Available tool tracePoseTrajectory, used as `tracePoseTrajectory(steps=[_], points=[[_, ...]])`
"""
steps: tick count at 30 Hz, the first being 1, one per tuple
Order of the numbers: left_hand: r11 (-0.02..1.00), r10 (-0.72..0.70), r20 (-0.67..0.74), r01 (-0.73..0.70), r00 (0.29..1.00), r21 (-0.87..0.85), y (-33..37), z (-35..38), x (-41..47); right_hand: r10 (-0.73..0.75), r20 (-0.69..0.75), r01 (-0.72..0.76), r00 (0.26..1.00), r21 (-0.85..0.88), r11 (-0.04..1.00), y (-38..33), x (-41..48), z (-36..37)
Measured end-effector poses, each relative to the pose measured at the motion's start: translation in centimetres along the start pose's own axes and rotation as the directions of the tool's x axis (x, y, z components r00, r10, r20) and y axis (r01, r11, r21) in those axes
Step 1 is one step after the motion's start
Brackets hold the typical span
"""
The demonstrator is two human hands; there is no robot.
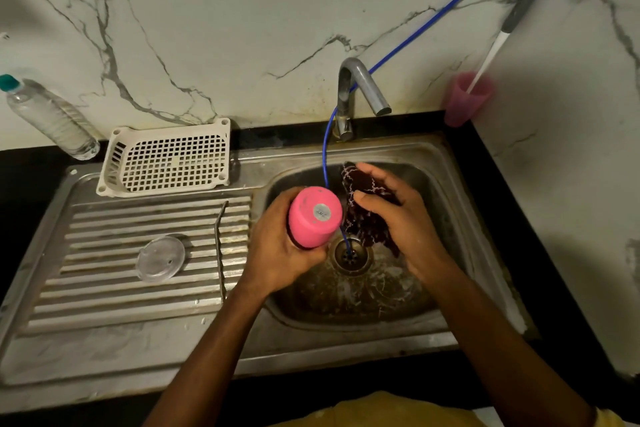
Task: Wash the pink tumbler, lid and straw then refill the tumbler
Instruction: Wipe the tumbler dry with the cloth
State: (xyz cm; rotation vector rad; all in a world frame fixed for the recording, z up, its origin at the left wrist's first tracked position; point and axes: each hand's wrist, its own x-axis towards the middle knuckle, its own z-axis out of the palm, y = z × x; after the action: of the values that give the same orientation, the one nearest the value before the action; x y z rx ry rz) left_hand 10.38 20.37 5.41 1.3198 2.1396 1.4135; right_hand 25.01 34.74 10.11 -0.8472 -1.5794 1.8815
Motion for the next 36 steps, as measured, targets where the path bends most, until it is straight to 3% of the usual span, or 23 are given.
tracePoseTrajectory(steps=[2,5,8,11,16,19,21,25,27,31,36], points=[[1.0,-0.011,-0.029,0.01,1.0,-0.025,0.1,0.1,0.1,-0.235,0.075,0.246,0.969,-0.318,0.915,-0.7,-0.4,-0.3],[0.999,0.03,-0.016,-0.03,0.999,-0.039,0.9,0.4,0.3,-0.395,0.236,0.444,0.888,-0.666,0.6,-1.9,-1.1,0.5],[0.998,0.019,-0.032,-0.02,0.999,-0.058,1.5,0.4,0.6,-0.476,0.366,0.556,0.8,-0.75,0.359,-2.8,-2.2,2.1],[0.999,0.045,-0.042,-0.046,0.998,-0.016,1.9,-0.4,0.7,-0.475,0.483,0.631,0.736,-0.744,0.222,-2.6,-3.6,2.2],[0.997,0.032,-0.033,-0.03,0.999,0.07,1.5,-1.1,0.5,-0.426,0.387,0.527,0.818,-0.802,0.283,-2.3,-3.5,-0.2],[0.987,0.099,0.041,-0.104,0.994,0.125,2.2,-0.7,0.5,-0.478,0.31,0.481,0.822,-0.827,0.291,-2.6,-1.8,-0.4],[0.985,0.118,0.049,-0.123,0.992,0.118,2.8,-0.4,0.5,-0.49,0.329,0.508,0.807,-0.811,0.291,-3.2,-1.4,0.0],[0.99,0.103,0.04,-0.106,0.994,0.089,2.6,-0.8,0.6,-0.376,0.54,0.655,0.753,-0.675,0.341,-3.7,-3.4,0.0],[0.985,0.106,0.033,-0.11,0.994,0.13,2.5,-1.0,0.7,-0.356,0.59,0.687,0.725,-0.66,0.304,-3.5,-4.2,-0.7],[0.989,0.071,0.042,-0.076,0.997,0.129,2.5,-0.4,0.5,-0.45,0.485,0.628,0.749,-0.738,0.249,-3.6,-2.5,-1.7],[0.987,0.079,0.018,-0.081,0.997,0.142,3.4,-0.2,0.9,-0.525,0.526,0.696,0.669,-0.692,0.192,-4.0,-2.1,0.2]])
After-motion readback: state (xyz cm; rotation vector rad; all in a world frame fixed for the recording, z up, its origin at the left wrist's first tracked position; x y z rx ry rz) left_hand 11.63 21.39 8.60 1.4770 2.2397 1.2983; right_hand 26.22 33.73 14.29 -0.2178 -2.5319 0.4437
